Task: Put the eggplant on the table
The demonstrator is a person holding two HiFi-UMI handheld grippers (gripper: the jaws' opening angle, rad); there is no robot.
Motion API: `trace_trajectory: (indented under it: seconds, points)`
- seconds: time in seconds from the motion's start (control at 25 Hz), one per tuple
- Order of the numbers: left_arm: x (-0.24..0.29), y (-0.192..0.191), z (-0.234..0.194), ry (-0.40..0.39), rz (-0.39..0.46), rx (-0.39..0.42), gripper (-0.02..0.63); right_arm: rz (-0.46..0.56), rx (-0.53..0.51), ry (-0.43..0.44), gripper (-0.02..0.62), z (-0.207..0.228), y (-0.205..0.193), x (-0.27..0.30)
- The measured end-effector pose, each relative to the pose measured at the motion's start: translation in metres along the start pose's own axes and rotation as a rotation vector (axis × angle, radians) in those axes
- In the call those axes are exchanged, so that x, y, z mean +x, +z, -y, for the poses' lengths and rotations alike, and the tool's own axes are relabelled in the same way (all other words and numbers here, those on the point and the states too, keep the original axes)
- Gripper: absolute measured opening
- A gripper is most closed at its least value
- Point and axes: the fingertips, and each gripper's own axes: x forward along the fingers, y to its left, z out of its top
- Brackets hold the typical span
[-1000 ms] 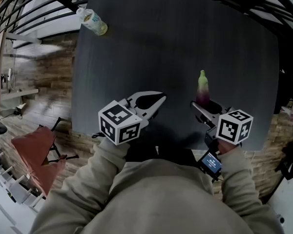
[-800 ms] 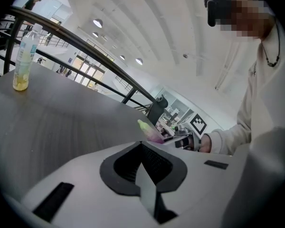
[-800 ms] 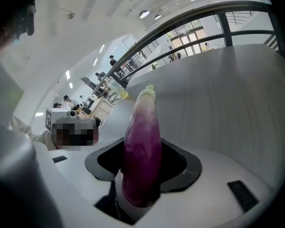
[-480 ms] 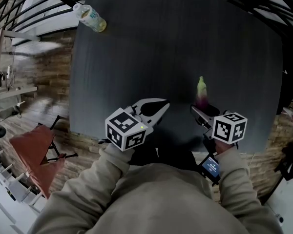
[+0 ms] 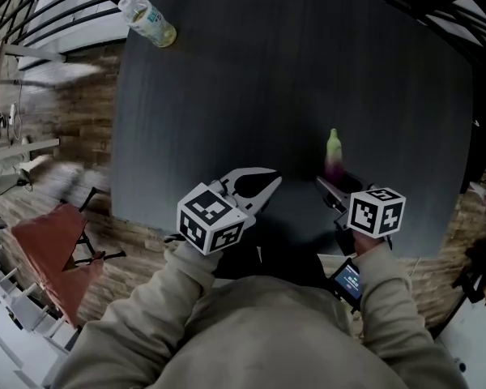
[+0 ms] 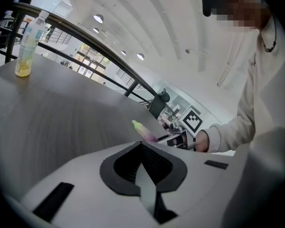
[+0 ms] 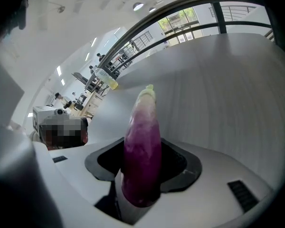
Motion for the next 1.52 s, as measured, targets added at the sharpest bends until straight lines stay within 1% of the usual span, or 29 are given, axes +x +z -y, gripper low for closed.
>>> trace_trajectory:
  seconds: [0.16,0.36,0.52,0.68,1.0,1.2,1.32,1.44,1.52]
  points:
    - [-0.002,-0.003,0.003,-0.002,-0.009,0.013,0.005,-0.016,-0.012,-0.040,0.222,0.010,-0.005,0.008]
    - [-0.005,-0.003,0.007,-0.010,-0.010,0.011,0.005,-0.068,-0.018,-0.086,0.222,0.019,-0.017,0.010]
    - [-0.007,-0.006,0.004,-0.007,-0.007,0.001,0.005,-0.069,-0.003,-0.110,0.222,0.025,-0.020,0.013]
    - [-0.008,-0.005,0.006,-0.020,0.002,-0.016,0.005,-0.064,0.012,-0.112,0.222,0.026,-0.019,0.013]
    - [-0.008,-0.008,0.011,-0.025,-0.006,-0.017,0.005,-0.095,0.028,-0.134,0.226,0.033,-0.027,0.011]
    - [-0.014,-0.011,0.005,-0.013,-0.011,-0.028,0.005,-0.112,0.030,-0.155,0.256,0.037,-0.028,0.013]
    - [-0.016,-0.011,0.001,-0.007,-0.011,-0.034,0.005,-0.113,0.024,-0.148,0.281,0.035,-0.027,0.013]
    - [-0.017,-0.008,0.000,-0.004,-0.005,-0.039,0.005,-0.112,0.015,-0.141,0.287,0.033,-0.025,0.014]
    - [-0.017,-0.004,0.004,-0.004,0.006,-0.040,0.005,-0.107,0.028,-0.137,0.288,0.035,-0.025,0.013]
